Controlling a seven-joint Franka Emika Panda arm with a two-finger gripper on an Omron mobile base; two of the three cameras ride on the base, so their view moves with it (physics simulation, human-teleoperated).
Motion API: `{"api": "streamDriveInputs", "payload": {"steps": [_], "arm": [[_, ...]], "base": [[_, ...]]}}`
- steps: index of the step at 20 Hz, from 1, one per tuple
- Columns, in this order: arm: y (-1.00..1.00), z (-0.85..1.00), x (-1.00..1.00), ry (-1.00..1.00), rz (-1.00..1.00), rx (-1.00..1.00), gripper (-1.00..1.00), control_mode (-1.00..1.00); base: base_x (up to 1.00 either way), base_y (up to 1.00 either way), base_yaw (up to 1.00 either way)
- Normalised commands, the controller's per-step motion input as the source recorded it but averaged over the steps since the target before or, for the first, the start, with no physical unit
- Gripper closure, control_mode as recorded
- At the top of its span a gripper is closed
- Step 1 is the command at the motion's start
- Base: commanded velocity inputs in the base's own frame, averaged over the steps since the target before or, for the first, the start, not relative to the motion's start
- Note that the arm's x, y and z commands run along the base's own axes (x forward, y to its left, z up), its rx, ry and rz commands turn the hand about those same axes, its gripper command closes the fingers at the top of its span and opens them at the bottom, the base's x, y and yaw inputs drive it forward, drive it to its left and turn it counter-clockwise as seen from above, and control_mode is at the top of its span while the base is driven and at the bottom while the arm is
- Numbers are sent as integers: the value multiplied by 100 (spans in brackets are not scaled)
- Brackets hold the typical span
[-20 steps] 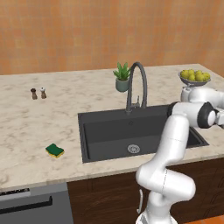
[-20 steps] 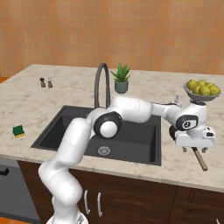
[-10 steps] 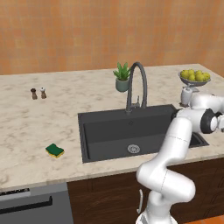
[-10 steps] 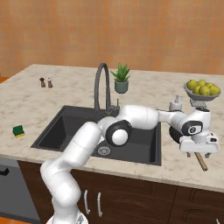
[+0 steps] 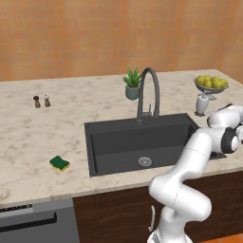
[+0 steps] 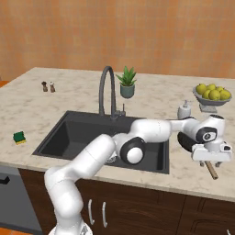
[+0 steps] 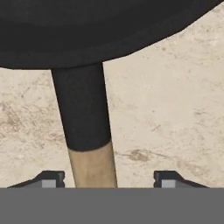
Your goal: Pick the pan and sponge and place them into the sink. Then turn on the water.
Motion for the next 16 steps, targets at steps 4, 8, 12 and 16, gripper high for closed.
{"api": "streamDriveInputs", "payload": {"steps": [4,8,12,16], "arm": [[29,-30,0,12,9,0,100,-100],[75,-6,-31,0,27,0,100,-100],[83,18,-39,-26,38,0,100,-100],[66,27,-31,-33,36,4,100,-100]], "base": [[0,0,0],[0,0,0],[0,0,0],[0,0,0]]}}
